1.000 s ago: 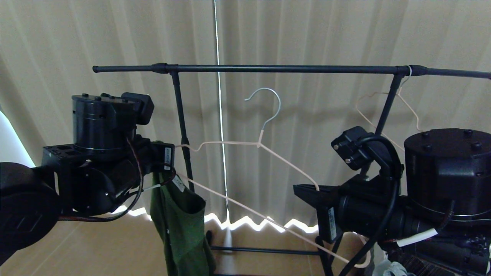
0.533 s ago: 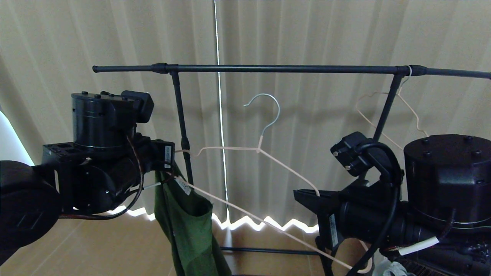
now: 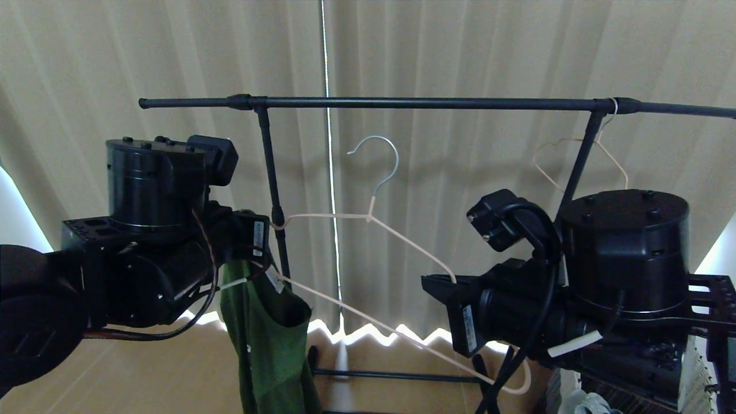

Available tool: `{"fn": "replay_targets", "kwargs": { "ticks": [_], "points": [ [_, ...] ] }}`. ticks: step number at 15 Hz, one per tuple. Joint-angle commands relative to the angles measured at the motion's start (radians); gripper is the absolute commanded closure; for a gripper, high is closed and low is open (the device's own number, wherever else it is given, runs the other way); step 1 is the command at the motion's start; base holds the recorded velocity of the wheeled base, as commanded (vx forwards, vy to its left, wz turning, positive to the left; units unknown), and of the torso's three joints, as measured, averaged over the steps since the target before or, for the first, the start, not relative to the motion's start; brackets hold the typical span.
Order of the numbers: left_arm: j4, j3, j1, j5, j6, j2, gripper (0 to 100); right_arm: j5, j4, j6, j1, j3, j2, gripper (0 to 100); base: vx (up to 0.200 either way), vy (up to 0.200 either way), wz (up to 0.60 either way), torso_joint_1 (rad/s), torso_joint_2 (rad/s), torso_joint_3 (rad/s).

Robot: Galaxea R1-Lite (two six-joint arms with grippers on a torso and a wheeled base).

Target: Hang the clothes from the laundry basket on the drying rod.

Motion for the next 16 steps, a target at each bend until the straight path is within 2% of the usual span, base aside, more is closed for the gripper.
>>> {"fn": "replay_targets", "kwargs": {
  "ticks": [1, 12, 14, 16],
  "points": [
    [0.001, 0.003, -0.035, 0.000, 0.001, -0.031, 100, 0.000, -0.001, 0.000, 0.000, -0.033, 0.048, 100, 0.000, 0.000, 0.00, 0.000, 0.00, 0.000],
    [-0.002, 0.003, -0.231, -0.018, 0.001, -0.091, 100, 0.001, -0.043, -0.001, 0.009, -0.045, 0.082, 100, 0.000, 0.000, 0.00, 0.000, 0.00, 0.000],
    [-0.004, 0.003, -0.248, -0.061, 0.002, -0.091, 100, 0.001, -0.043, -0.001, 0.021, -0.047, 0.082, 100, 0.000, 0.000, 0.00, 0.000, 0.00, 0.000],
    [-0.004, 0.001, -0.291, -0.152, 0.001, -0.111, 100, 0.000, -0.063, -0.003, 0.023, -0.047, 0.085, 100, 0.000, 0.000, 0.00, 0.000, 0.00, 0.000]
  ]
}}
